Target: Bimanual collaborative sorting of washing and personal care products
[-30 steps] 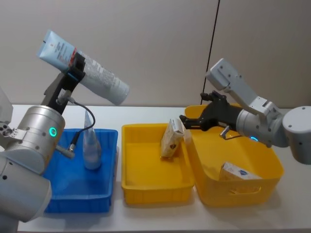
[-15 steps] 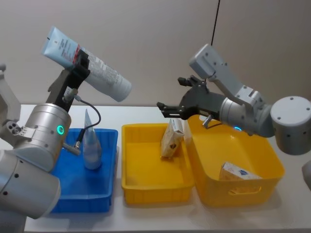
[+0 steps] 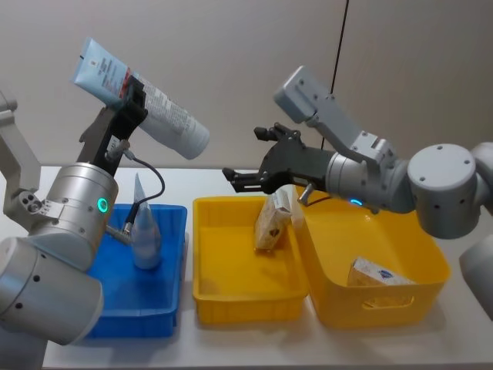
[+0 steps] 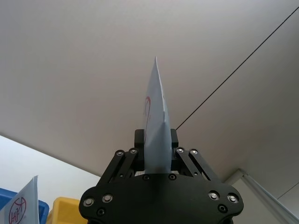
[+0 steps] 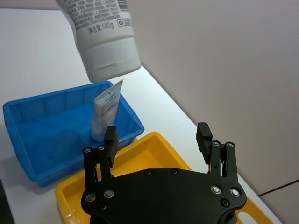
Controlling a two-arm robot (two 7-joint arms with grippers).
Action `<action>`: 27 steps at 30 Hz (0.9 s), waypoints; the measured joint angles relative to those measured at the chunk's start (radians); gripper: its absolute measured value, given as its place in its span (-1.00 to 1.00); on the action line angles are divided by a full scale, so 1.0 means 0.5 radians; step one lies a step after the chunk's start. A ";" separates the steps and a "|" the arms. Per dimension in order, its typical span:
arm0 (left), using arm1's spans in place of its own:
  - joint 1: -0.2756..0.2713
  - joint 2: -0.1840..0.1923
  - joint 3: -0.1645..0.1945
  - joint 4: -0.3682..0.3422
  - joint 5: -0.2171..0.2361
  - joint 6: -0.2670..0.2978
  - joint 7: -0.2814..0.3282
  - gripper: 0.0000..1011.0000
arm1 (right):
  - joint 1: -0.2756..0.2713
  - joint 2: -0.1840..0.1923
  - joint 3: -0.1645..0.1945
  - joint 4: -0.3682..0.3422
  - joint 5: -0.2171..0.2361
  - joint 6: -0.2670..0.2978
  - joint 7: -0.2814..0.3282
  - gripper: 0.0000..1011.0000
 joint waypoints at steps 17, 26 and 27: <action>0.017 0.048 0.053 0.004 0.035 -0.045 0.007 -0.50 | 0.040 -0.083 -0.067 0.068 0.017 0.111 -0.041 0.98; 0.044 0.070 0.100 0.002 0.053 -0.063 0.003 -0.50 | 0.063 -0.121 -0.090 0.102 0.039 0.133 -0.049 0.98; 0.047 0.073 0.107 0.002 0.056 -0.066 0.002 -0.50 | 0.067 -0.126 -0.095 0.107 0.042 0.139 -0.048 0.98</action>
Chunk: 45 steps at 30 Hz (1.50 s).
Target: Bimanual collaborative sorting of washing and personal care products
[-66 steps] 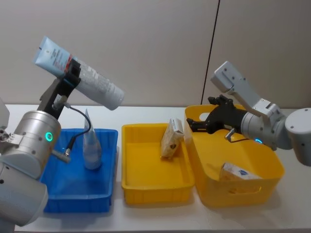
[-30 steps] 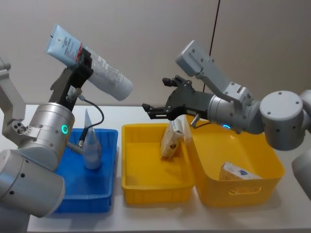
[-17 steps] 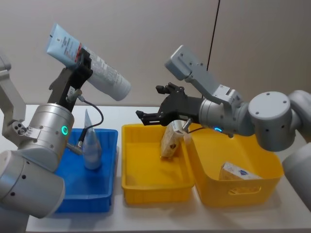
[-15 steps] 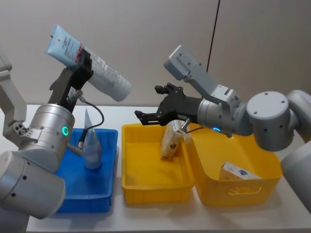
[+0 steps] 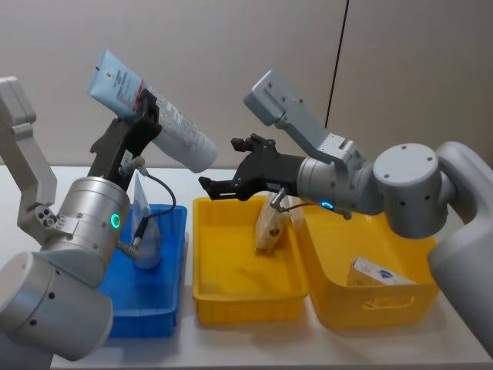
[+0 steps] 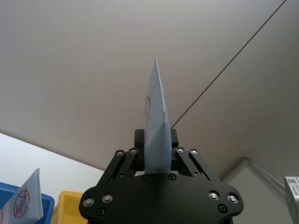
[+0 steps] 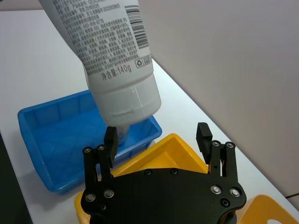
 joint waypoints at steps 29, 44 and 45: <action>0.010 0.027 0.049 0.020 0.088 -0.031 -0.032 -0.50 | 0.144 -0.092 -0.114 0.115 0.050 0.073 0.075 0.99; 0.005 0.050 0.055 0.042 0.176 -0.034 -0.046 -0.50 | 0.215 -0.099 -0.151 0.130 0.067 0.061 0.120 0.98; 0.004 0.051 0.056 0.043 0.182 -0.036 -0.047 -0.50 | 0.218 -0.101 -0.152 0.131 0.070 0.059 0.122 0.99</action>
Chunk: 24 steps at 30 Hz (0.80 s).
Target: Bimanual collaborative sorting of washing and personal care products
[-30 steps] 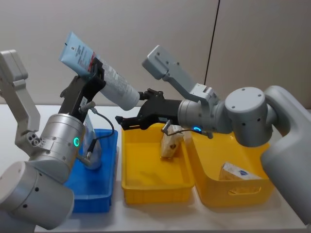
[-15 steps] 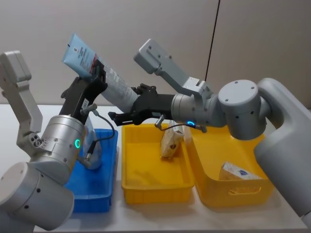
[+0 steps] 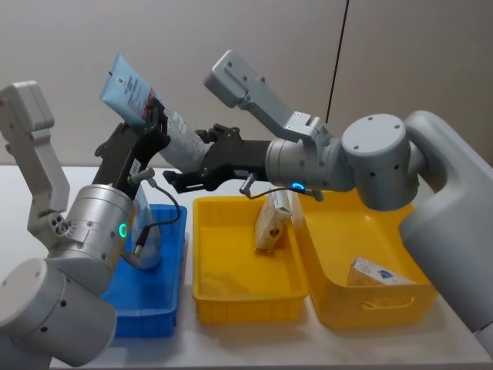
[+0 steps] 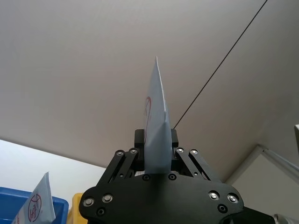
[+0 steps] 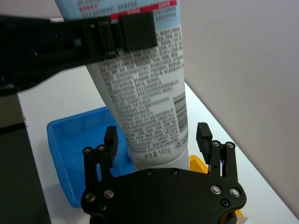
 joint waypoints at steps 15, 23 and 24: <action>-0.007 0.004 0.007 0.019 0.061 -0.028 -0.015 -0.50 | 0.034 -0.015 -0.012 0.006 0.025 -0.012 0.022 0.61; -0.008 0.004 0.007 0.022 0.073 -0.034 -0.016 -0.50 | 0.042 -0.018 -0.013 0.007 0.031 -0.013 0.026 0.18; -0.008 0.004 0.008 0.022 0.074 -0.035 -0.017 -0.50 | 0.042 -0.018 -0.014 0.007 0.031 -0.013 0.027 0.17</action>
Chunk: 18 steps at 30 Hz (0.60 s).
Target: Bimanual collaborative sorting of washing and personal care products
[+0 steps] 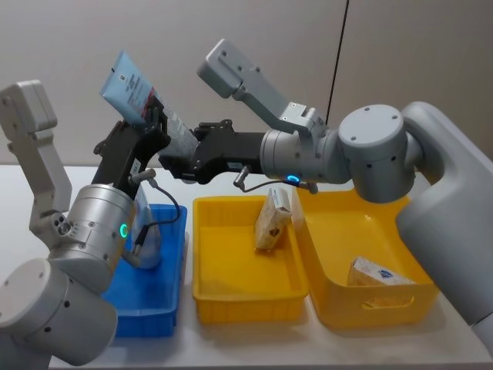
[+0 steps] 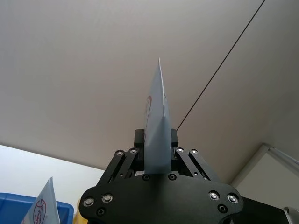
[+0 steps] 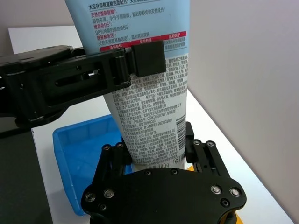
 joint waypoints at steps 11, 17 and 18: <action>-0.001 0.000 0.002 0.003 0.007 -0.001 -0.003 -0.50 | 0.004 -0.003 -0.003 0.000 0.004 -0.003 0.005 -0.06; -0.001 0.000 0.003 0.004 0.009 -0.003 -0.003 -0.50 | 0.005 -0.003 -0.003 0.000 0.005 -0.003 0.005 -0.11; -0.001 0.000 0.003 0.004 0.009 -0.003 -0.003 -0.50 | 0.005 -0.003 -0.003 0.000 0.005 -0.003 0.005 -0.12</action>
